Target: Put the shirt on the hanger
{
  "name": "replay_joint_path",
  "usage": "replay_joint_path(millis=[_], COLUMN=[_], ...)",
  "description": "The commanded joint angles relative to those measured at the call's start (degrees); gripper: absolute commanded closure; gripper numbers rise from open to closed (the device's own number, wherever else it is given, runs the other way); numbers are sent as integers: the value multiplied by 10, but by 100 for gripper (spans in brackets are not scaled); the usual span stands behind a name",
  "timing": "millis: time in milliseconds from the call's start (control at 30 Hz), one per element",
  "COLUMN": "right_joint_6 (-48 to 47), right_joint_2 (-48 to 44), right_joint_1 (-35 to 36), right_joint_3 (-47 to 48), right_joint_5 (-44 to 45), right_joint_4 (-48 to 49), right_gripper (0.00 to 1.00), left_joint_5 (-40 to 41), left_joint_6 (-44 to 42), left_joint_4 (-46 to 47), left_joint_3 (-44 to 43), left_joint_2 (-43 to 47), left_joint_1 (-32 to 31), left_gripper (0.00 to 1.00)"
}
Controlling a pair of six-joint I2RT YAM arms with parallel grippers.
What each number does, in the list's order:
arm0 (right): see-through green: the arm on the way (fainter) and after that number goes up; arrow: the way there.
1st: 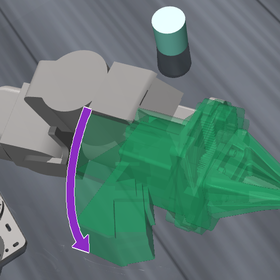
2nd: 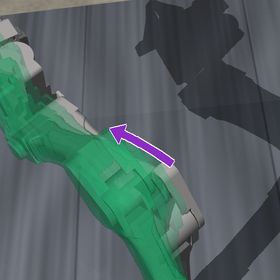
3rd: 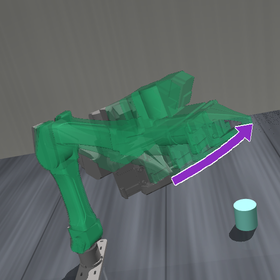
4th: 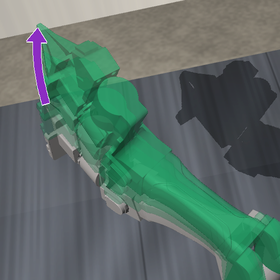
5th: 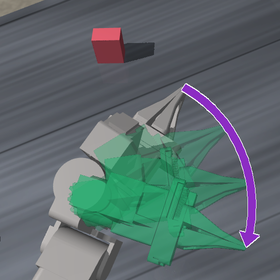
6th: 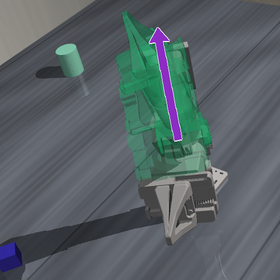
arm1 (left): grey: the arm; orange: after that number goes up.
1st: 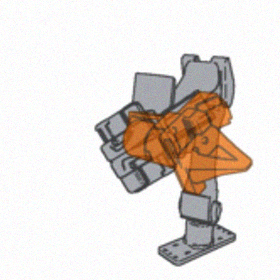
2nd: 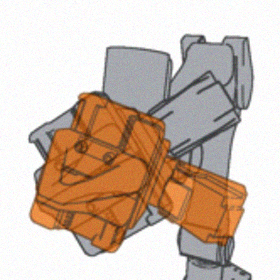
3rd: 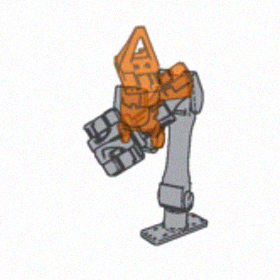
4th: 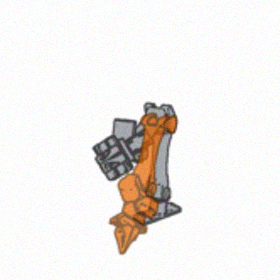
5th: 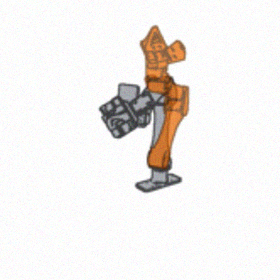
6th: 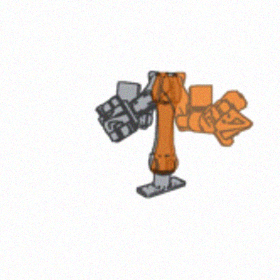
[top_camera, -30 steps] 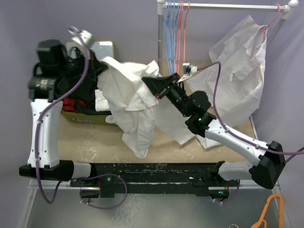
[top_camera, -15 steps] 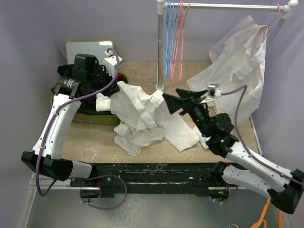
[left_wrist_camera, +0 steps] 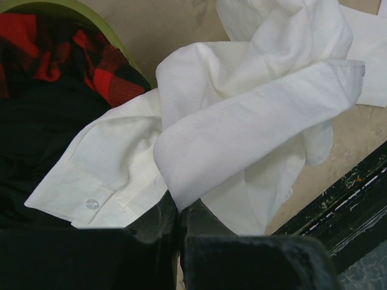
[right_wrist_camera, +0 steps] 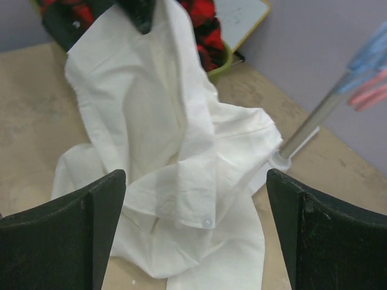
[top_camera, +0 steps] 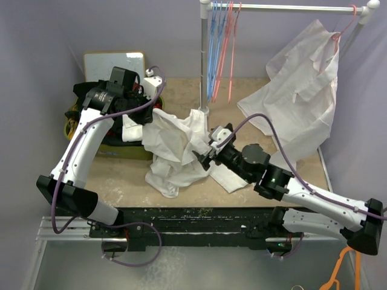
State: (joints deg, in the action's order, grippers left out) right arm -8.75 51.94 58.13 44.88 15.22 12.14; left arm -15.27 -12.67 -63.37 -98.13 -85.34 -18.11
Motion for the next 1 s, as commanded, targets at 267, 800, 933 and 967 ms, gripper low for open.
replay_joint_path(millis=[267, 800, 933, 967], right_joint_6=[-88, 19, 100, 137], right_joint_2=[207, 235, 222, 219], right_joint_1=[4, -115, -125, -127], right_joint_3=[101, 73, 74, 82], right_joint_5=[-55, -102, -12, 26], right_joint_4=[84, 151, 108, 89], right_gripper=[0, 100, 100, 100], left_joint_5=[-26, -30, -53, -54], left_joint_6=[-16, -51, -54, -53], left_joint_4=[-13, -23, -32, -35], left_joint_3=[-24, 8, -11, -21], left_joint_2=[13, 27, 11, 5], left_joint_1=[-16, -59, -80, -86], left_gripper=[100, 100, 100, 100])
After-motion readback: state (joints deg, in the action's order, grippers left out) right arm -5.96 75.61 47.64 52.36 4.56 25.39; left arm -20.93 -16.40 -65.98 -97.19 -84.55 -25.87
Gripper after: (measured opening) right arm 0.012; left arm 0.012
